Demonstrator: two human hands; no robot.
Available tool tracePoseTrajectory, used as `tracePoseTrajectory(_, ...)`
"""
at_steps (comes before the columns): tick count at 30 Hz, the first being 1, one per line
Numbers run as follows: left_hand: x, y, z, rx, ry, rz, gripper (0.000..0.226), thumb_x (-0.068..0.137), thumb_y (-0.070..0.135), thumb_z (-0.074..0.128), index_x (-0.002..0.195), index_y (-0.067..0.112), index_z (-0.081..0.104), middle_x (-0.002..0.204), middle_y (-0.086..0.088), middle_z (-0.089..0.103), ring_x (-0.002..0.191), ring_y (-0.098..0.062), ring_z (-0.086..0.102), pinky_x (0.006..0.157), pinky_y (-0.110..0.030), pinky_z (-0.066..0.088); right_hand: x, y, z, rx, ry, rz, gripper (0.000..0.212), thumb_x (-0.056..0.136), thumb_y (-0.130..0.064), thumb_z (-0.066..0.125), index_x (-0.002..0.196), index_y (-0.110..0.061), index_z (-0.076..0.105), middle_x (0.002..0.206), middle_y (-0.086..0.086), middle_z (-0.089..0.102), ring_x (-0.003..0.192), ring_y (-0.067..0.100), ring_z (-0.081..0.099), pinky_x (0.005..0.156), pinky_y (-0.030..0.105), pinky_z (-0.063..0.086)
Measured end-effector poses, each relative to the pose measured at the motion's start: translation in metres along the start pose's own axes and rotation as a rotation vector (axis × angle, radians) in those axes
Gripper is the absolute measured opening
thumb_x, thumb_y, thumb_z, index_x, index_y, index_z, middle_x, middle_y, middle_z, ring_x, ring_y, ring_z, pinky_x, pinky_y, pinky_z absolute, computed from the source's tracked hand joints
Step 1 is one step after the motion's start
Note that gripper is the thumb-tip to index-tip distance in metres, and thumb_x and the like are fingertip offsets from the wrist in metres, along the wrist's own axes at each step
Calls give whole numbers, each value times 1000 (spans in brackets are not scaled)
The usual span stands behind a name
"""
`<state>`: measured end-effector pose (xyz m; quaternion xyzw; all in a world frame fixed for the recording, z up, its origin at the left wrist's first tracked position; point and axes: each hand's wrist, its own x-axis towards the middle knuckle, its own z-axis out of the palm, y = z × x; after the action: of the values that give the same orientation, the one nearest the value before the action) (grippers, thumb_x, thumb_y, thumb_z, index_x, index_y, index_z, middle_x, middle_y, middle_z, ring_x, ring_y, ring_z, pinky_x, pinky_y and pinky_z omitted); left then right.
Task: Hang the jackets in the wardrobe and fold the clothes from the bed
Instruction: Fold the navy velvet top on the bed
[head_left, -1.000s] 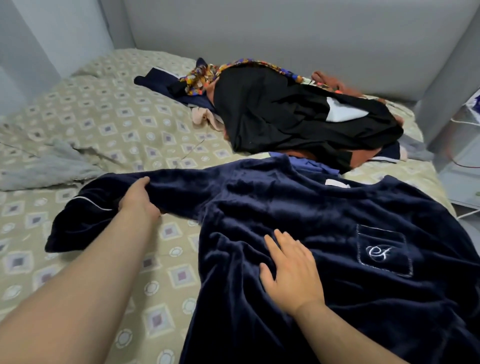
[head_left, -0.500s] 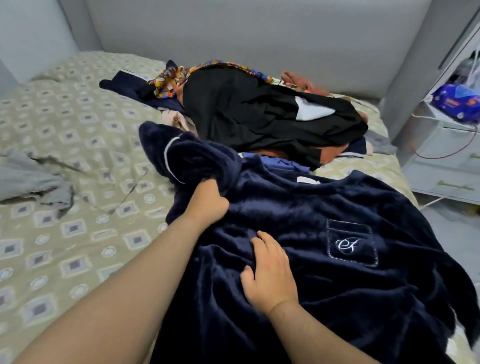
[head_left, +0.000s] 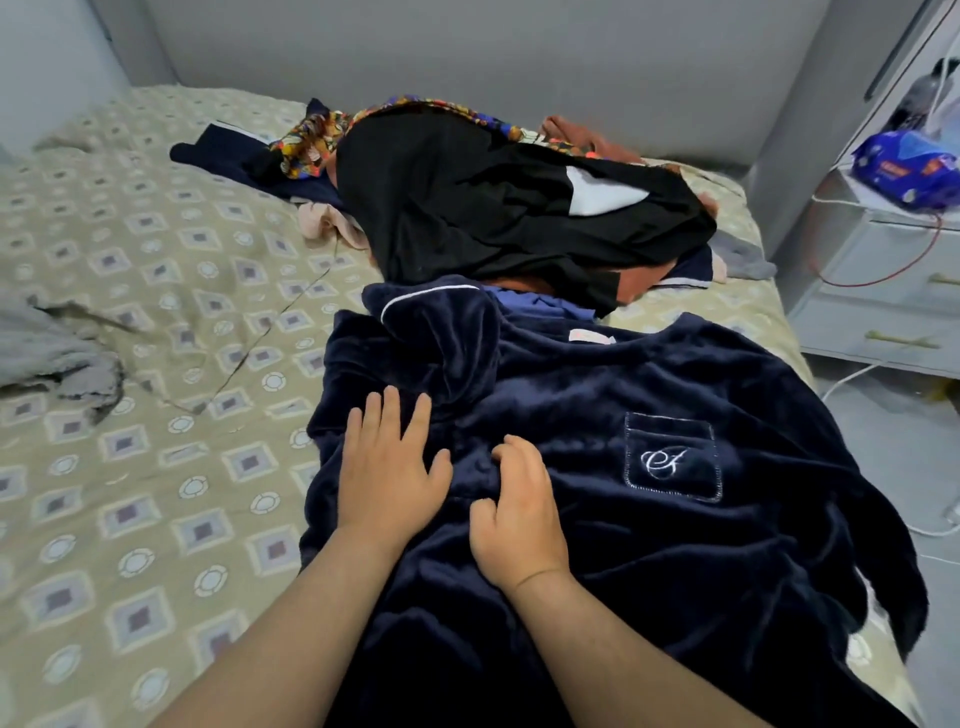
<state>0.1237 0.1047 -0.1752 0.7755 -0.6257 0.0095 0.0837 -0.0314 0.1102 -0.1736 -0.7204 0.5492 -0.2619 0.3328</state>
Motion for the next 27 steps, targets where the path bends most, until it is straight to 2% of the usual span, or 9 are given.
tracePoseTrajectory(4, 1, 1, 5, 6, -3, 30, 69, 90, 50, 22, 154, 26, 32, 162, -12, 24, 152, -31, 12, 124, -48, 5, 1, -3, -5, 156, 100, 55, 47, 95, -19, 56, 140, -16, 45, 140, -6, 44, 125, 7, 46, 105, 21, 37)
tracePoseTrajectory(7, 1, -1, 6, -18, -6, 42, 64, 93, 46, 20, 151, 28, 37, 161, -7, 28, 152, -26, 14, 124, -47, 6, 38, -13, -17, 211, 126, 134, 49, 94, -23, 57, 141, -22, 43, 141, -5, 42, 111, 11, 56, 100, 31, 47)
tracePoseTrajectory(11, 4, -4, 10, -63, 16, 40, 58, 95, 40, 22, 148, 29, 42, 158, -4, 35, 151, -22, 18, 124, -44, 7, 104, -34, -26, -94, 8, -69, 74, 93, -38, 63, 154, -21, 24, 158, 3, 24, 143, 23, 30, 116, 35, 31)
tracePoseTrajectory(14, 4, -4, 11, -92, 38, 38, 57, 95, 38, 24, 145, 29, 48, 156, -4, 39, 150, -22, 22, 123, -42, 7, 143, -53, -23, -122, 17, 17, 101, 81, -52, 72, 156, -21, 13, 157, 7, 27, 143, 28, 30, 112, 44, 38)
tracePoseTrajectory(17, 5, -4, 9, -144, 51, 15, 52, 96, 36, 32, 144, 25, 50, 154, -3, 41, 149, -21, 23, 123, -39, 6, 163, -59, -19, -79, -93, 239, 71, 82, -24, 69, 143, -9, 36, 134, 13, 56, 117, 32, 57, 90, 35, 50)
tracePoseTrajectory(19, 4, -4, 7, -224, 62, -27, 54, 98, 33, 43, 150, 20, 40, 159, -3, 33, 151, -18, 17, 124, -36, 4, 162, -43, -28, 130, 30, 363, 38, 83, -11, 59, 121, -9, 57, 114, 13, 66, 100, 33, 63, 78, 31, 47)
tracePoseTrajectory(21, 3, -2, 3, -290, 74, -61, 66, 96, 33, 51, 155, 16, 26, 164, -3, 20, 152, -16, 9, 124, -33, 4, 153, -16, -47, 451, 274, 471, 31, 82, -9, 55, 112, -11, 62, 104, 11, 67, 94, 33, 64, 77, 33, 50)
tracePoseTrajectory(24, 3, 0, 4, -253, 95, -85, 73, 95, 34, 52, 157, 13, 20, 165, -6, 15, 153, -18, 5, 124, -33, 0, 127, 25, -89, 933, 569, 607, 44, 67, -4, 48, 110, -9, 59, 101, 13, 66, 90, 33, 66, 83, 47, 58)
tracePoseTrajectory(27, 3, -1, 4, -193, 78, -98, 75, 93, 36, 52, 156, 11, 21, 164, -9, 18, 153, -21, 8, 125, -37, 2, 95, 56, -122, 1394, 558, 655, 55, 49, 5, 38, 100, -4, 54, 100, 17, 63, 85, 32, 63, 74, 47, 60)
